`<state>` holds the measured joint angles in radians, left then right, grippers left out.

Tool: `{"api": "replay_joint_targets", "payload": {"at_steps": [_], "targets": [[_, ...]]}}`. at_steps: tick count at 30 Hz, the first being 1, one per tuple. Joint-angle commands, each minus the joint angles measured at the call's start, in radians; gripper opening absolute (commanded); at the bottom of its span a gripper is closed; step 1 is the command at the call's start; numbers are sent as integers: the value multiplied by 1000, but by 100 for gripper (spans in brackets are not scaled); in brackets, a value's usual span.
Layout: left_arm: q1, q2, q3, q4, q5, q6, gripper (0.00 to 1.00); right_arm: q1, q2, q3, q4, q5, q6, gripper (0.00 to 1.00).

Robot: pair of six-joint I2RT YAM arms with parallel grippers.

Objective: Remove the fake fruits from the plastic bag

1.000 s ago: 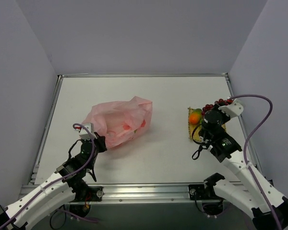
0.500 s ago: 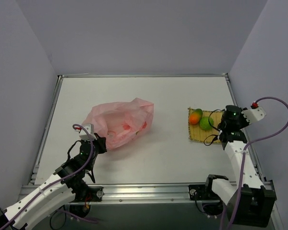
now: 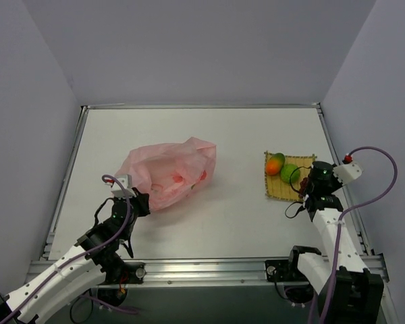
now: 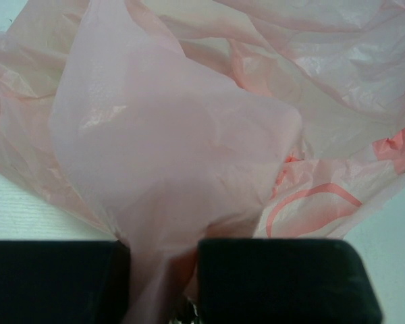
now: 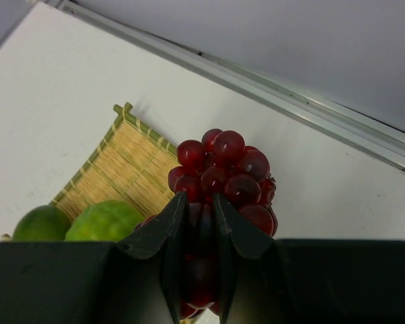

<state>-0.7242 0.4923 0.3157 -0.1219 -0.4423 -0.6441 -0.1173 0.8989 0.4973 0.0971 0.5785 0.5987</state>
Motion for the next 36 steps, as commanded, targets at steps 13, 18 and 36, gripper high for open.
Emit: {"api": "replay_joint_targets", "payload": {"at_steps": [13,18,36], "targets": [[6,3,31,4,-7,-9,2,-2,277,75,116,-118,-60,10],[6,9,29,7,-10,-11,2,-2,313,80,148,-124,-51,43],[6,54,26,33,-19,-6,2,1,-4,64,-11,-138,1,94]]}}
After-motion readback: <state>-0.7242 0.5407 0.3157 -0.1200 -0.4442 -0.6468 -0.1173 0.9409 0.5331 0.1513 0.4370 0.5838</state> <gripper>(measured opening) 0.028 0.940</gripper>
